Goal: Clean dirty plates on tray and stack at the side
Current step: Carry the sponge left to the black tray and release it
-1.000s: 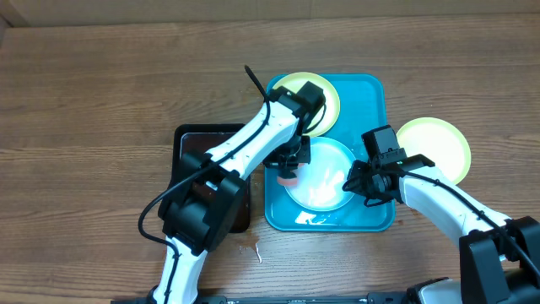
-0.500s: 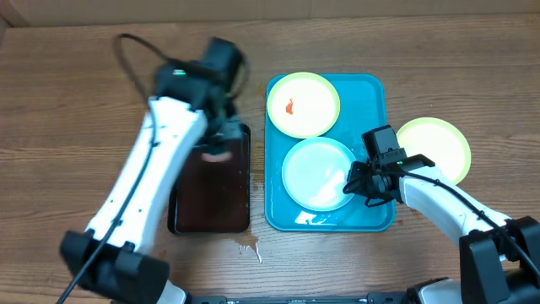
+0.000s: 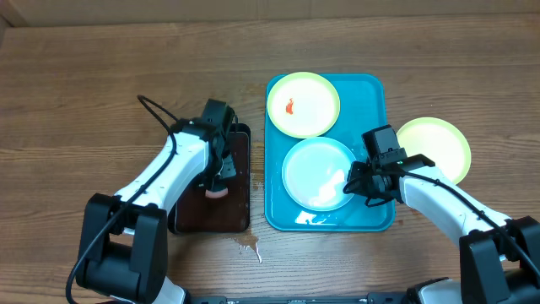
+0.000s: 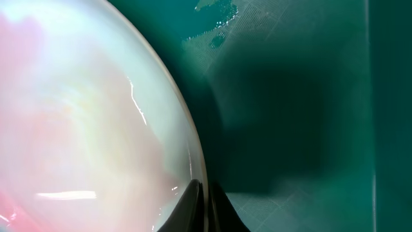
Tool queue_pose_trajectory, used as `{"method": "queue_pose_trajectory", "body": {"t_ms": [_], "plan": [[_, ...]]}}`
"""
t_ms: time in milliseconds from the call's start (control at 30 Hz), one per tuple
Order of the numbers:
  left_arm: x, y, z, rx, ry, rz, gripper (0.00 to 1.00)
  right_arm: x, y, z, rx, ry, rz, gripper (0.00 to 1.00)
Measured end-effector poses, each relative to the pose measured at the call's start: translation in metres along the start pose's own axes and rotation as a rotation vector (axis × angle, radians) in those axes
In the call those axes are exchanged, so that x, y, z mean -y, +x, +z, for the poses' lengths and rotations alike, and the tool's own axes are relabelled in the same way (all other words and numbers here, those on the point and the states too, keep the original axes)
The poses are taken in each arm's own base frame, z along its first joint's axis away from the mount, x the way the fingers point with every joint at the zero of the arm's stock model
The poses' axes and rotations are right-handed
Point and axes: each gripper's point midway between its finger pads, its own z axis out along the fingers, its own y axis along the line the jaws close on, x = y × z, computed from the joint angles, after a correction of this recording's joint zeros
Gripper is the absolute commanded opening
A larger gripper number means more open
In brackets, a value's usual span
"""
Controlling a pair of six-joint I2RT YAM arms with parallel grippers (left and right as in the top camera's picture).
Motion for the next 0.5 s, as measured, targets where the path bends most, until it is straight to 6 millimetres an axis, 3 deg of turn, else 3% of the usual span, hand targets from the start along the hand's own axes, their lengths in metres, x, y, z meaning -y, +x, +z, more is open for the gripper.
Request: {"method": "queue_pose_trajectory", "body": {"t_ms": [167,300,367,500], "plan": [[0.000,0.004,0.004,-0.011,0.004,0.003,0.26,0.000,0.000,0.000,0.000,0.000,-0.001,0.04],[-0.003,0.010,-0.004,-0.048,-0.010,0.004,0.48,0.001,0.001,0.000,-0.006,0.004,-0.003,0.04],[-0.003,0.003,-0.017,-0.049,-0.007,0.001,0.58,0.003,0.005,-0.004,-0.033,0.024,0.001,0.04],[-0.004,-0.016,-0.052,-0.010,0.019,-0.025,0.88,0.010,0.011,-0.017,-0.091,0.088,-0.001,0.04]]}}
